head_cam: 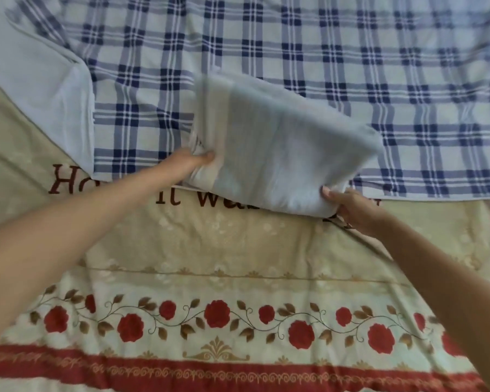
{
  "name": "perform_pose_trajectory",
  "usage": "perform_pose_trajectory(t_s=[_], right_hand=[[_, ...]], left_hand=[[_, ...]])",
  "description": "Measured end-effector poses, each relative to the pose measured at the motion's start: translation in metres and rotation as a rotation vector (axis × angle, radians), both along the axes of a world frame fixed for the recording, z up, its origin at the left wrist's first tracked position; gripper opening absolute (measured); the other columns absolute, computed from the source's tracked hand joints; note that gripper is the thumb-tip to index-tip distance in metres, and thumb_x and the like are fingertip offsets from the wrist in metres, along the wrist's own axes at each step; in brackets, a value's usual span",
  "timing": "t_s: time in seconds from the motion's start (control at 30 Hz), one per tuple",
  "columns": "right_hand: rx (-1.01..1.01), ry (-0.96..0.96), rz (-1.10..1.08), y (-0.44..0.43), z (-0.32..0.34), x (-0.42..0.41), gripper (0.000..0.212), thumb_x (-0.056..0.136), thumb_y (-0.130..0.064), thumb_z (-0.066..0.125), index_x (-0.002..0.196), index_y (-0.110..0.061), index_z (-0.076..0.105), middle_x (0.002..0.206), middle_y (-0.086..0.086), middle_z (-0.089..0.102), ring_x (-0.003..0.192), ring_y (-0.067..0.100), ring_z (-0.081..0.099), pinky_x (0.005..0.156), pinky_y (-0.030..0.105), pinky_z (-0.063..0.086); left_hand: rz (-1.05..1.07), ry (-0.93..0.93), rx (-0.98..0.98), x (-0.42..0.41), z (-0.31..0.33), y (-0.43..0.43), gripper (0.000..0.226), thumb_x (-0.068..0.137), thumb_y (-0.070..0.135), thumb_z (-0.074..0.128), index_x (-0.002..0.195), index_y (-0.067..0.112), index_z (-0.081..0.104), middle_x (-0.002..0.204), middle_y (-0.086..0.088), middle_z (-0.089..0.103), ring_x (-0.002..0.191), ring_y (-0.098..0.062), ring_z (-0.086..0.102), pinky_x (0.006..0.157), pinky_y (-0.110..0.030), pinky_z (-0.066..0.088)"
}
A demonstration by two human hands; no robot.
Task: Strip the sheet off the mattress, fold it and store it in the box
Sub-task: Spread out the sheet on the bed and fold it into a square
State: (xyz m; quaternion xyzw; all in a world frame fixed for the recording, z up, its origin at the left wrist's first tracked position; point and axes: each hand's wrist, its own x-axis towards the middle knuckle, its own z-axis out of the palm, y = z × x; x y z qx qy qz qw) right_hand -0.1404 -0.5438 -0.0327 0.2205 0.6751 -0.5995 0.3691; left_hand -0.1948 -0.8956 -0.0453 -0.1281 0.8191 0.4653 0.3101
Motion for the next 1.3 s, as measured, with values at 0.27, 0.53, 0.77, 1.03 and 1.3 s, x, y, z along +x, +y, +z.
perform_pose_trajectory(t_s=[0.27, 0.53, 0.77, 1.03, 1.3], right_hand=[[0.407, 0.064, -0.252, -0.033, 0.007, -0.016, 0.059, 0.083, -0.066, 0.052, 0.1, -0.01, 0.049, 0.098, 0.005, 0.055, 0.088, 0.022, 0.051, 0.084, 0.034, 0.043], [0.216, -0.073, -0.097, -0.007, 0.035, 0.032, 0.083, 0.066, -0.071, 0.062, 0.121, -0.008, 0.058, 0.111, 0.002, 0.063, 0.101, 0.023, 0.06, 0.097, 0.042, 0.045], [0.313, 0.551, 0.322, 0.001, 0.038, 0.016, 0.081, 0.084, -0.006, 0.065, 0.132, -0.053, 0.019, 0.124, -0.011, 0.041, 0.086, 0.011, 0.057, 0.073, 0.026, 0.048], [0.242, 0.532, 0.303, -0.012, 0.055, -0.013, 0.017, 0.081, -0.027, 0.073, 0.085, -0.016, 0.06, 0.083, -0.005, 0.062, 0.075, 0.004, 0.059, 0.062, 0.012, 0.045], [0.215, 0.405, 0.283, -0.009, 0.048, -0.019, 0.017, 0.085, -0.032, 0.068, 0.091, -0.018, 0.061, 0.092, -0.002, 0.064, 0.087, 0.013, 0.059, 0.077, 0.029, 0.047]], left_hand=[[0.279, 0.034, -0.06, 0.015, 0.02, 0.031, 0.075, 0.067, 0.061, 0.072, 0.122, 0.013, 0.057, 0.115, -0.003, 0.062, 0.107, -0.023, 0.058, 0.093, -0.038, 0.048], [0.318, 0.025, 0.029, 0.129, 0.044, 0.03, 0.046, 0.077, 0.052, 0.066, 0.084, 0.006, 0.061, 0.076, -0.016, 0.06, 0.065, -0.026, 0.055, 0.06, -0.029, 0.044], [0.276, -0.064, 0.23, 0.11, 0.034, 0.032, 0.079, 0.072, 0.04, 0.073, 0.134, 0.033, 0.024, 0.114, 0.018, 0.047, 0.099, 0.0, 0.054, 0.083, -0.021, 0.046], [0.346, 0.201, 0.269, 0.088, 0.029, 0.037, 0.108, 0.064, 0.035, 0.084, 0.141, 0.055, 0.012, 0.155, 0.022, 0.005, 0.141, -0.004, 0.01, 0.113, -0.035, 0.017], [0.022, 0.184, -0.055, 0.059, 0.025, 0.029, 0.047, 0.072, 0.031, 0.079, 0.109, 0.032, 0.051, 0.122, -0.002, 0.039, 0.113, -0.019, 0.043, 0.095, -0.032, 0.037]])
